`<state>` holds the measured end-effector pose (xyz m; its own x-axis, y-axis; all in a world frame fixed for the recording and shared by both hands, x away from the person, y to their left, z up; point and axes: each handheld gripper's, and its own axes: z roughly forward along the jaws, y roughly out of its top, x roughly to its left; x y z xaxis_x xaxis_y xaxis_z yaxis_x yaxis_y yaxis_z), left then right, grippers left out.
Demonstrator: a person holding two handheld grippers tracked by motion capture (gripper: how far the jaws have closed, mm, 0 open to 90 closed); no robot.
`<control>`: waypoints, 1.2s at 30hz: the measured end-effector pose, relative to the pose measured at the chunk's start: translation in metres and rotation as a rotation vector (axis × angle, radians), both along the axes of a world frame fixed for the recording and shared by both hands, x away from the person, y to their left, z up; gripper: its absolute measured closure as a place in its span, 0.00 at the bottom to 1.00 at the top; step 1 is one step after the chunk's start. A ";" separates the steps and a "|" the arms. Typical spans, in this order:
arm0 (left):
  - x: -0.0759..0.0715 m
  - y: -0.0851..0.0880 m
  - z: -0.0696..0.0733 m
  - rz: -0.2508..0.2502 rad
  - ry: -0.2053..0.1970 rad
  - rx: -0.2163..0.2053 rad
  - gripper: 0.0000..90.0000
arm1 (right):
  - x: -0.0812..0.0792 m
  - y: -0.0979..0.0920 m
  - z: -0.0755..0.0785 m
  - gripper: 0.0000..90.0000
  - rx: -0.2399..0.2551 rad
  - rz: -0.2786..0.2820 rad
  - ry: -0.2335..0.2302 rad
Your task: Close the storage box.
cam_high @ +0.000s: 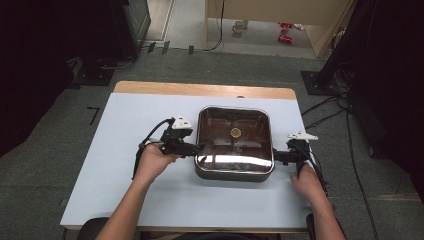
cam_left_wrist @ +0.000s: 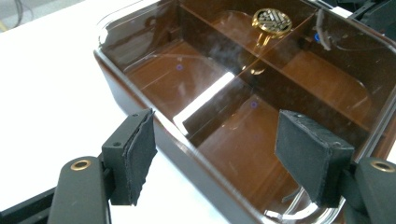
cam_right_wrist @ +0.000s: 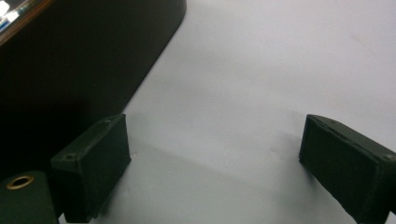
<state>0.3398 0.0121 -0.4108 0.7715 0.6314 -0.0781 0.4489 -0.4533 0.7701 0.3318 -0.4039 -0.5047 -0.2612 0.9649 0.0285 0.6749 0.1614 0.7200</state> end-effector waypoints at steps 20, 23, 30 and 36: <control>-0.011 0.064 -0.067 0.149 0.062 0.055 0.28 | 0.000 0.000 0.000 0.09 0.004 0.000 0.001; -0.008 0.067 -0.073 0.171 0.092 0.060 0.28 | 0.000 0.000 0.000 0.09 0.004 0.000 0.001; -0.014 0.062 -0.078 0.183 0.083 0.092 0.27 | 0.000 0.000 0.000 0.09 0.004 0.000 0.001; -0.025 0.051 -0.084 0.217 0.023 0.123 0.22 | 0.000 0.000 0.000 0.09 0.004 0.001 0.001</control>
